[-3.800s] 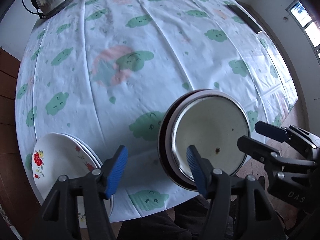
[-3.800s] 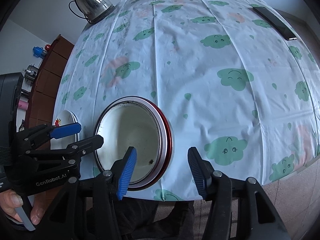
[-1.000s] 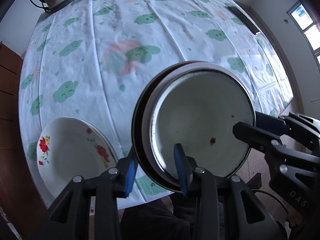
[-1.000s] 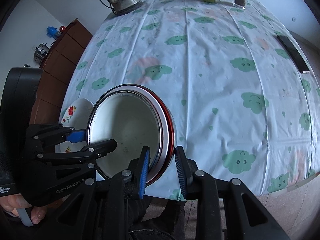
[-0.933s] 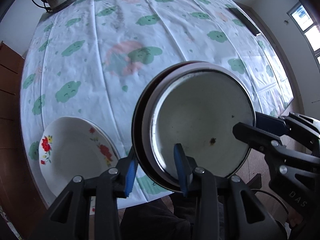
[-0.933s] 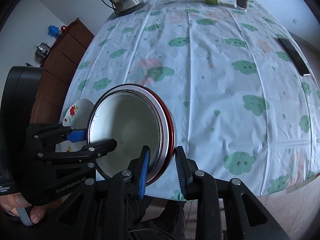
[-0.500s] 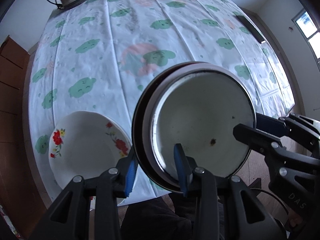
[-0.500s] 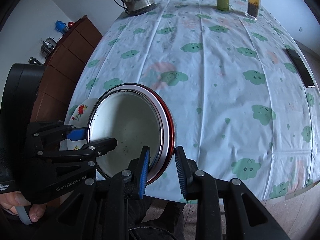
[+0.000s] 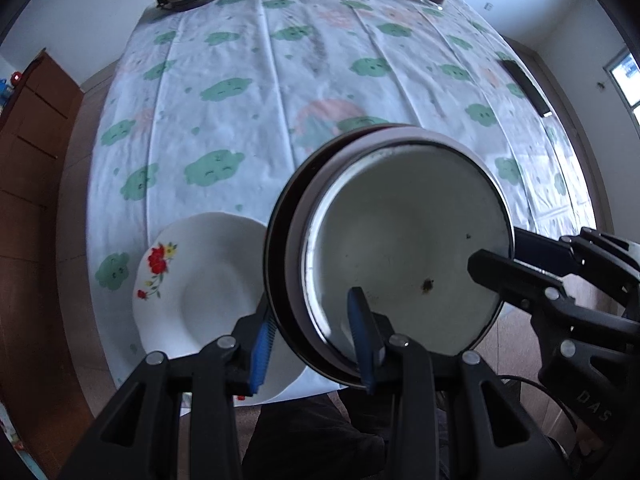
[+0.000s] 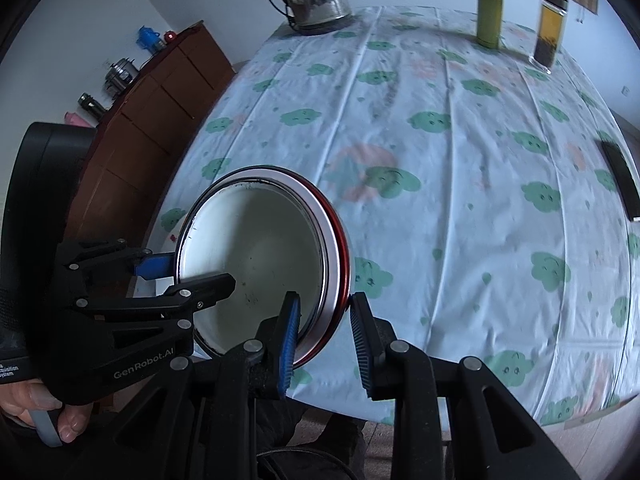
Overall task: Organize plates and bowls
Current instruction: 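Lift and carry the bowl stack with both grippers toward the red-flower plates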
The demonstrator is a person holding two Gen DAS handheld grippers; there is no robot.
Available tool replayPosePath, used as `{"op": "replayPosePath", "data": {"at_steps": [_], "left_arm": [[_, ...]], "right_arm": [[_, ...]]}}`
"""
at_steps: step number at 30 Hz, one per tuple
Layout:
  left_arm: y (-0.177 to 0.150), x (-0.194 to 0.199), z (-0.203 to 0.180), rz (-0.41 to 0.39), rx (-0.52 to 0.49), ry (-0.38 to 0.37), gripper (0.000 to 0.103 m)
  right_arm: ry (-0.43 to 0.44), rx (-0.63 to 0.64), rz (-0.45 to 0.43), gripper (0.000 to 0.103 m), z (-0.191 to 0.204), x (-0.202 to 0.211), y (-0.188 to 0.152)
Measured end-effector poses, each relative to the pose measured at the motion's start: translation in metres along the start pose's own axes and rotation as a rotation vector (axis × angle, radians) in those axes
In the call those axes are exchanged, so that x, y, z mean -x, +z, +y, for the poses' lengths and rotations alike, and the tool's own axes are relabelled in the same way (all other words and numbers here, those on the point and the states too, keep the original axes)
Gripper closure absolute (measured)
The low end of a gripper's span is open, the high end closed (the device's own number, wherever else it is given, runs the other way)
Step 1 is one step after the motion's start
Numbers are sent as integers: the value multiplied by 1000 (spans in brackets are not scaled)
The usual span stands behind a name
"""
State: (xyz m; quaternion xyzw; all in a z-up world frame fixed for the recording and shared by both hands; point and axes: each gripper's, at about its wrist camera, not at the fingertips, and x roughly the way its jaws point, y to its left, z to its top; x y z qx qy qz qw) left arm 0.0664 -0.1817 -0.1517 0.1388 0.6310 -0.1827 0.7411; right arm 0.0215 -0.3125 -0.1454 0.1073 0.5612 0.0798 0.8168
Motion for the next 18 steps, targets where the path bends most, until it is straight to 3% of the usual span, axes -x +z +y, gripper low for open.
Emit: {"op": "replayPosePath", "data": {"at_steps": [18], "left_arm": [[-15,10,48,-9,126,39,69]], "right_arm": [[62,112,18,75,43,-16,19]]}}
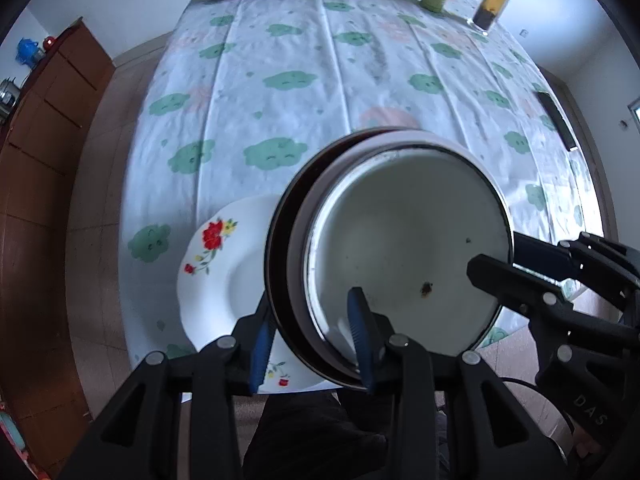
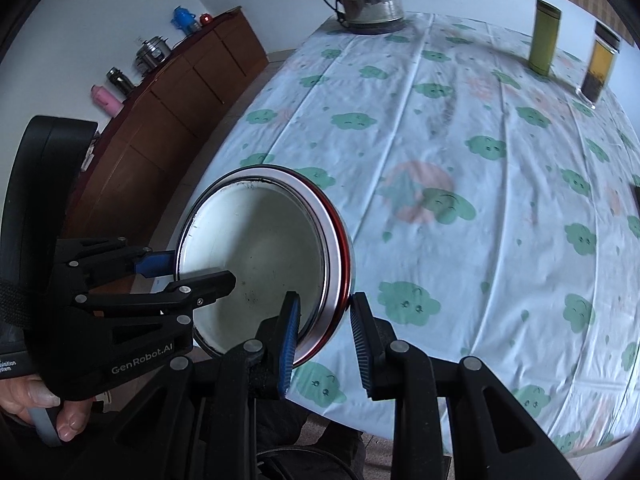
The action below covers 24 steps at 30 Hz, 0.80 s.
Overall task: Organize plates and bowls
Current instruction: 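Lift and carry the bowl stack with both grippers toward the red-flower plates, then lower the bowl stack onto the red-flower plate with both grippers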
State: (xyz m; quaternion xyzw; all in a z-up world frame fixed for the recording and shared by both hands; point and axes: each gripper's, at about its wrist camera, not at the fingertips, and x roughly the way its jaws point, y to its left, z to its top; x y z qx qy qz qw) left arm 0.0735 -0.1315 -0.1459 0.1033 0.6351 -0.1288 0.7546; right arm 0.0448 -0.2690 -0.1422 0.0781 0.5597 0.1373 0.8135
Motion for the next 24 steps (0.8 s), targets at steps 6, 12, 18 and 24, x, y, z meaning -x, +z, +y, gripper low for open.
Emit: {"op": "replayPosePath", "data": {"at_steps": [6,12,18,24], "left_arm": [[-6,-4,18,15,41,21,69],[-13,-11,36,39,86,36,69],[-20,-19,51,61,126,42,69],[-24,-26,63,81,161,49,69]], "right_arm": [[22,34,25,75,13,-15,6],[45,74,65,75,29,-33,9],[62,103,112,75,40,-49,9],[74,130,149,75,51,-62,9]]}}
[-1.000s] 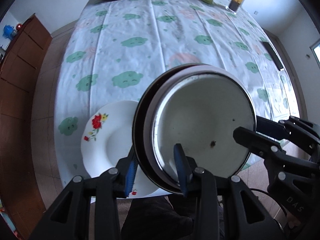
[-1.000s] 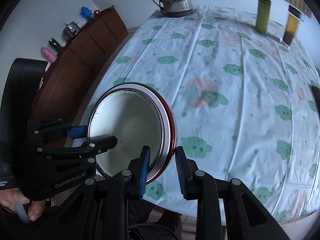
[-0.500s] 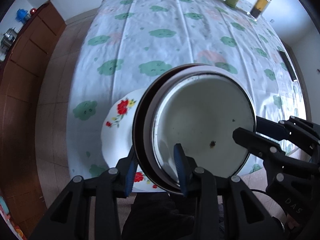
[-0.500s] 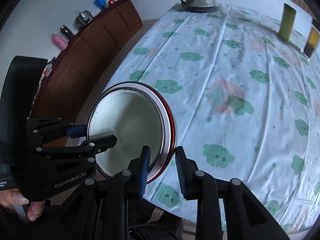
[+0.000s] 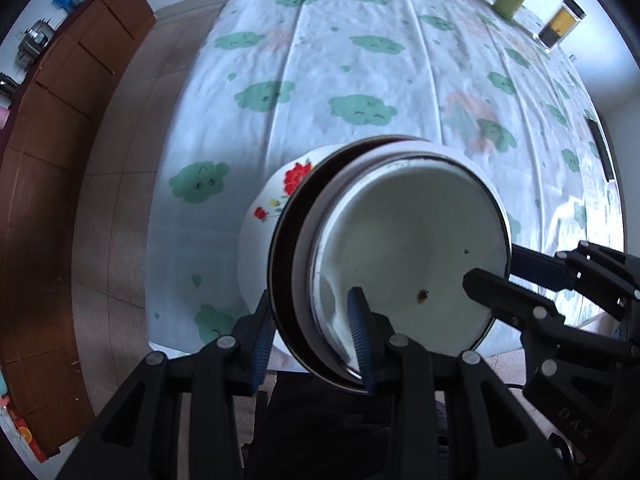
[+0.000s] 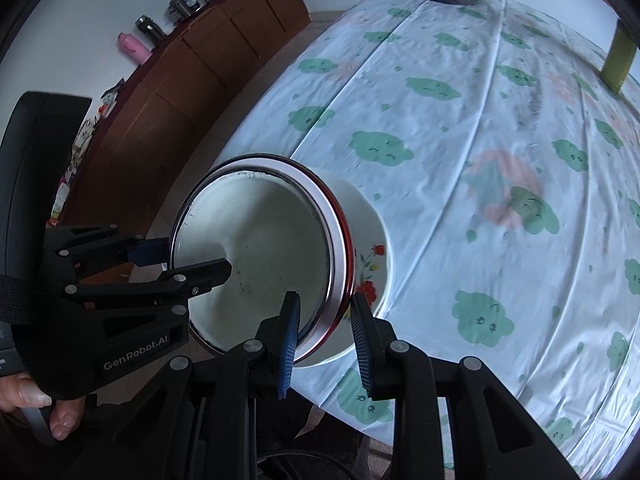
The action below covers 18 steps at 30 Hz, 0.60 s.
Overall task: Organize plates and bowls
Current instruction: 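Lower the bowl stack onto the red-flower plate with both grippers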
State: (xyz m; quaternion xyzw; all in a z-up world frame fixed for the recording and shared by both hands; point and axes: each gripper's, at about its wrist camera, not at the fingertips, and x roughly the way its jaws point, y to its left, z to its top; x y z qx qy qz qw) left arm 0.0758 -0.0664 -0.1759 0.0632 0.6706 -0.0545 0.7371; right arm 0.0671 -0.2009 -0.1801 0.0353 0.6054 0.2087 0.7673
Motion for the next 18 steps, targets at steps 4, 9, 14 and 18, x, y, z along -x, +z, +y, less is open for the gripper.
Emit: {"op": "replayPosePath", "data": {"at_steps": [4,9,14,18], "left_arm": [[0,-7,4,14,12,4,69],[-1,-13,5,31,17,1,69],[0,-17,4,40,13,-1,69],[1,-20,4,49,15,-4,69]], "right_arm": [[4,9,17,75,4,-7,2],[3,13,34,75,5,-14,4],[1,6,44,75,3,-19,5],[0,7,45,75,3,-19,6]]}}
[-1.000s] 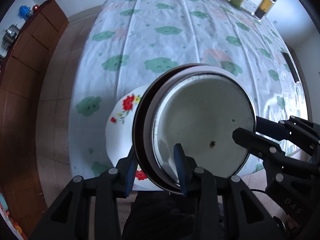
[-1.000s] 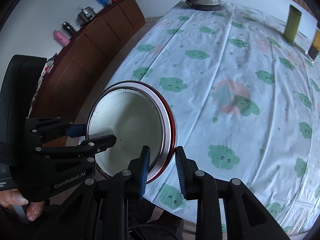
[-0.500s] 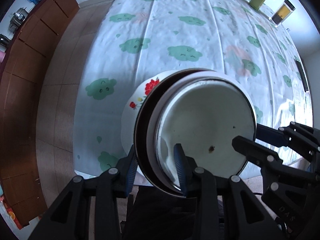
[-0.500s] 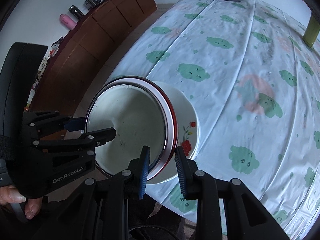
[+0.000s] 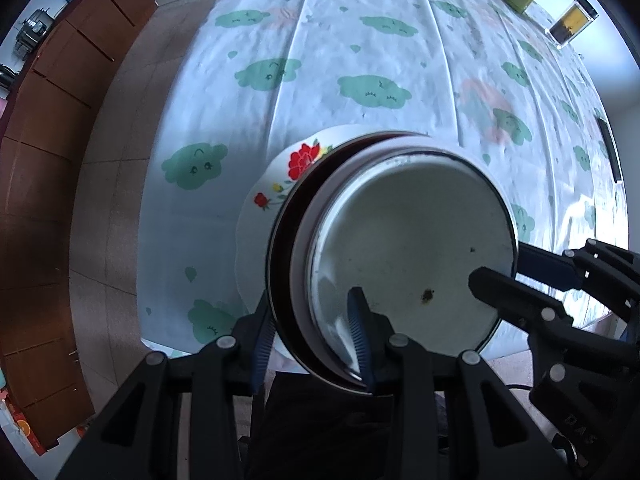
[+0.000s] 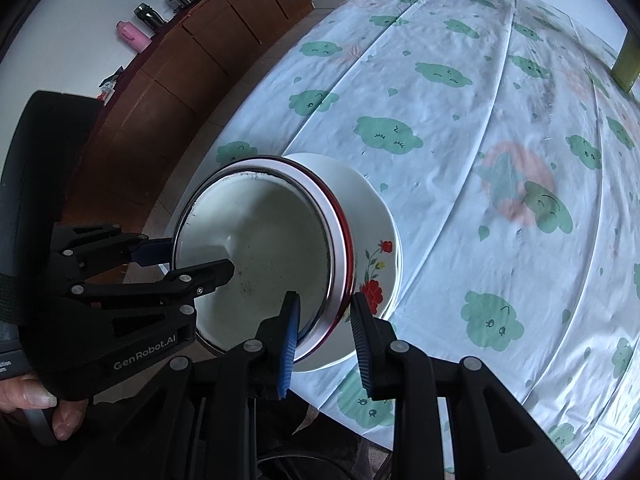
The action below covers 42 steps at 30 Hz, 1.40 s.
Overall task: Organize plates and bowls
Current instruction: 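Lower the bowl stack onto the red-flower plate with both grippers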
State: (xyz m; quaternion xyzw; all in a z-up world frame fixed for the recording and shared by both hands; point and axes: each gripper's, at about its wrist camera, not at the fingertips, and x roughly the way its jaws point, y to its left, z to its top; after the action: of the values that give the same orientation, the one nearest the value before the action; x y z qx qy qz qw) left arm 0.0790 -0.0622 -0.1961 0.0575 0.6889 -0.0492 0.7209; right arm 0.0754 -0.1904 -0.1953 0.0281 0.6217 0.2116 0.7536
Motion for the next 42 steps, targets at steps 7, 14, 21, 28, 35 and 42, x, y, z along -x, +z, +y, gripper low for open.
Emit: {"op": "replayPosePath", "data": {"at_steps": [7,14,21,28,35,42], "left_arm": [[2,-6,0,15,5,-1,69],[5,-12,4,23,13,-1,69],[7,-22,9,35,22,-10,69],[9,-26,8,21,14,-5,69],[12,-28,6,10,6,-6,69],[10,-26,3,13,-5,-35,69]], "right_arm": [[-1,-4,17,75,-1,-8,0],[6,-7,30,74,-2,-18,1],[9,-3,20,74,2,-15,3],[12,-18,27,74,2,-13,2],[20,-35,36,74,1,-12,-2],[0,-65,3,74,-4,-9,-1]]}}
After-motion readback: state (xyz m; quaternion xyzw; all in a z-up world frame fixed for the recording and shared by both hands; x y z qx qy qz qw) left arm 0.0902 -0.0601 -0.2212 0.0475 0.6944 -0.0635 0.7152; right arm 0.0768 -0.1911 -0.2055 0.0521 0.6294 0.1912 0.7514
